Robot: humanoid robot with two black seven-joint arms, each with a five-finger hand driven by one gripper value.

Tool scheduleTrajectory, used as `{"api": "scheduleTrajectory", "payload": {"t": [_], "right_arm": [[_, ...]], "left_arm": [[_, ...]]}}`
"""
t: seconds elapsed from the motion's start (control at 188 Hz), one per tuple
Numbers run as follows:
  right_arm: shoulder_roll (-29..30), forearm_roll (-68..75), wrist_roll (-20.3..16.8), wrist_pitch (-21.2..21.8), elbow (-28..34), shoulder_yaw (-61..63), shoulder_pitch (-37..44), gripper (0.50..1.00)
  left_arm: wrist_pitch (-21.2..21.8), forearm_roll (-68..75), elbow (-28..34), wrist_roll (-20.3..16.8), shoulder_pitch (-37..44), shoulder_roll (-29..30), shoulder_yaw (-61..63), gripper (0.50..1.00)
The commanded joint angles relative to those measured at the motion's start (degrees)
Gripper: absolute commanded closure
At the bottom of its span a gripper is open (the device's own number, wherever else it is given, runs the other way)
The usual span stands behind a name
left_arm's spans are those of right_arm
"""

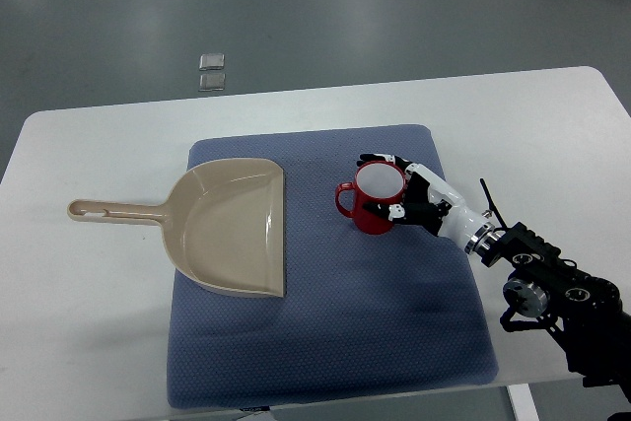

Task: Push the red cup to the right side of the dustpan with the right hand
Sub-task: 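Keep pushing the red mug with the right hand against the dustpan's edge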

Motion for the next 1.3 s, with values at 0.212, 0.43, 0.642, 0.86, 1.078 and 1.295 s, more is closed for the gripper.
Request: {"api": "scheduleTrajectory", "payload": {"t": [0.212,0.43,0.642,0.86,1.078,1.295], "right_arm": [[2.2,-0.5,0.0,0.0,0.1,-1.8,0.6,0.656],[4.0,-1.8,0.0,0.1,0.5,-2.4,0.8,0.656],[5.3,-1.9,0.0,0.1,0.9,-3.9,1.0,0.656],[5.7,-3.0,0.0,0.0,0.9,-5.6,0.8,0.656],[5.7,-3.0,0.0,0.0,0.9,-6.1,0.8,0.656],[5.7,-3.0,0.0,0.0,0.9,-6.1,0.8,0.656]], "left_arm": [[0.0,0.0,0.0,-0.1,0.0,0.0,0.0,0.500],[0.0,0.0,0.0,0.0,0.0,0.0,0.0,0.500],[0.0,0.0,0.0,-0.1,0.0,0.0,0.0,0.500],[0.0,0.0,0.0,-0.1,0.0,0.0,0.0,0.500],[0.0,0.0,0.0,-0.1,0.0,0.0,0.0,0.500],[0.0,0.0,0.0,0.0,0.0,0.0,0.0,0.500]]}}
